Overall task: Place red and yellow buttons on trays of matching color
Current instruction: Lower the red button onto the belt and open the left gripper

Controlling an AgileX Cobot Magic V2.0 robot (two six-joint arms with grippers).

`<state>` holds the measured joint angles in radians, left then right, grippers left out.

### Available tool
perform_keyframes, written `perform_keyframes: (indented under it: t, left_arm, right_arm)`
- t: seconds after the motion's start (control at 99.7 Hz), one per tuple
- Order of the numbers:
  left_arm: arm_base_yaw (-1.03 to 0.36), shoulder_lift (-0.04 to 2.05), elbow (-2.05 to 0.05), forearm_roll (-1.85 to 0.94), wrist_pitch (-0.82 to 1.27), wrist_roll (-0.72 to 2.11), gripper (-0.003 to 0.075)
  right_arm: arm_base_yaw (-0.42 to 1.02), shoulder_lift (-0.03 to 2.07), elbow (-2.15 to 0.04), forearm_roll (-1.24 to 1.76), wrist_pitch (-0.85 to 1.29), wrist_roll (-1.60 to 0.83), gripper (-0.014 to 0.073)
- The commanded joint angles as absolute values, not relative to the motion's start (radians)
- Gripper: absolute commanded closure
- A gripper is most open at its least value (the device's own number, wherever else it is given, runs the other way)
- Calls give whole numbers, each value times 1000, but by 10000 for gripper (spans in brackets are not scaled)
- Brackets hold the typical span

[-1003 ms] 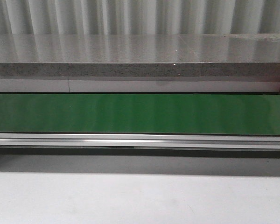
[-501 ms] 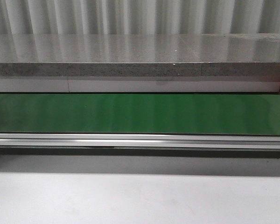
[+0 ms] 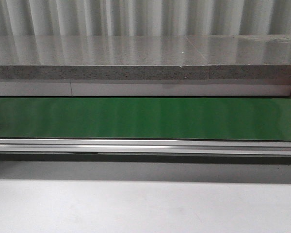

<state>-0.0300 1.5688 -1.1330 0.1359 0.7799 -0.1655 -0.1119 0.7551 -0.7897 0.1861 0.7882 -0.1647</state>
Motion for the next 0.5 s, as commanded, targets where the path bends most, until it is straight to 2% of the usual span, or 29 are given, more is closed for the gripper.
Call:
perform_keyframes:
  t: [0.0, 0.06, 0.13, 0.491]
  left_arm:
    - [-38, 1533, -1169, 140, 745, -166, 251]
    - [-38, 1533, -1169, 138, 738, -166, 121]
    - [-38, 1525, -1175, 124, 736, -166, 48]
    - [-46, 1370, -1189, 176, 735, -188, 50]
  right_arm:
    - [-112, 748, -814, 188, 732, -173, 659]
    - [-112, 748, -814, 188, 732, -173, 659]
    - [-112, 748, -814, 188, 732, -173, 659]
    - [-112, 748, -814, 188, 732, -173, 659]
